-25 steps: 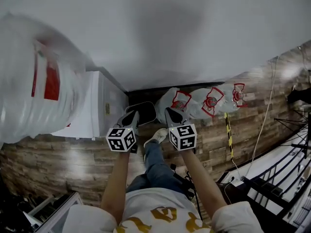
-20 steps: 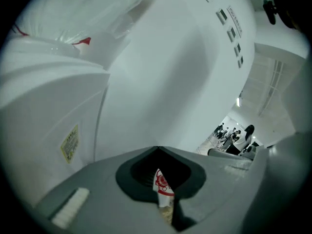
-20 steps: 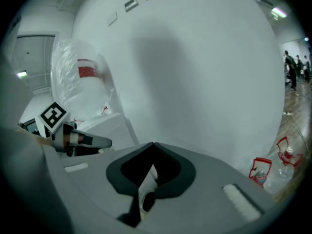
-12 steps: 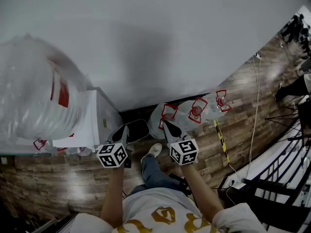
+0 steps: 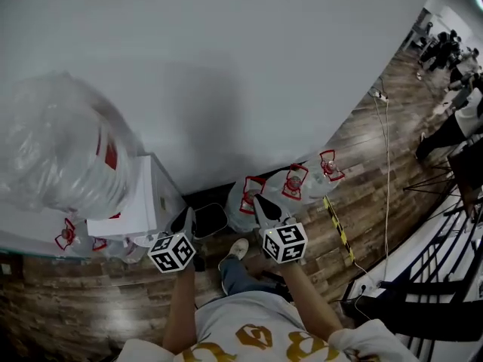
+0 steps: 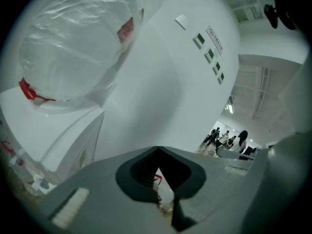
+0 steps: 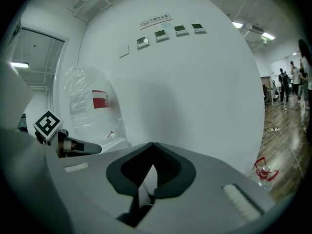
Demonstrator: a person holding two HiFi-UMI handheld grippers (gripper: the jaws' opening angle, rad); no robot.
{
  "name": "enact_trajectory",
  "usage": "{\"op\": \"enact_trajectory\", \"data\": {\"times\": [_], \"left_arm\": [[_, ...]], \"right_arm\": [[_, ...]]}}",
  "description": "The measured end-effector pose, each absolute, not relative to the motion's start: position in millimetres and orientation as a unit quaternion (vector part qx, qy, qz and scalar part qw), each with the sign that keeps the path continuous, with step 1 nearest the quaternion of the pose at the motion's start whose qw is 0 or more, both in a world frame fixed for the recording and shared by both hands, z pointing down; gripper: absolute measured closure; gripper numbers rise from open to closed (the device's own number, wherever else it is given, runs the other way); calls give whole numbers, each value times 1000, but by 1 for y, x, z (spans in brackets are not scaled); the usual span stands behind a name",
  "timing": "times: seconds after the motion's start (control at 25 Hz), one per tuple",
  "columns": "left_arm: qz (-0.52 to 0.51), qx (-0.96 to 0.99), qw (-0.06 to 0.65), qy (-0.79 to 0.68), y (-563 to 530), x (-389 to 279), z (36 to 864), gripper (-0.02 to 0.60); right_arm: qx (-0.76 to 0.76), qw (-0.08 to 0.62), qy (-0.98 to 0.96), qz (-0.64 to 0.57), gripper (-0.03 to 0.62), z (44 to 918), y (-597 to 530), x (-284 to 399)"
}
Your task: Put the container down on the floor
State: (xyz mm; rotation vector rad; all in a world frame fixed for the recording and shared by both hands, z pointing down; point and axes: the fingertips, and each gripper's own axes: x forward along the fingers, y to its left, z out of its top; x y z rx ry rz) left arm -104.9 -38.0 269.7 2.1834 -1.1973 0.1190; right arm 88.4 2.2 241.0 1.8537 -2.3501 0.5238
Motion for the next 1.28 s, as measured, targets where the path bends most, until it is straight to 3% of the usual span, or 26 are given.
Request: {"op": "enact_trajectory", "data": {"times": [0.44,1.28], "left_arm": [[74,856,214,-465,-22,-102,216,580],[70,860,216,-457,-14,-95,216,580]], "right_arm": [[587,36,-795,151,569,207,19,62],[588,39,-791,163,569,216,27,63]]}}
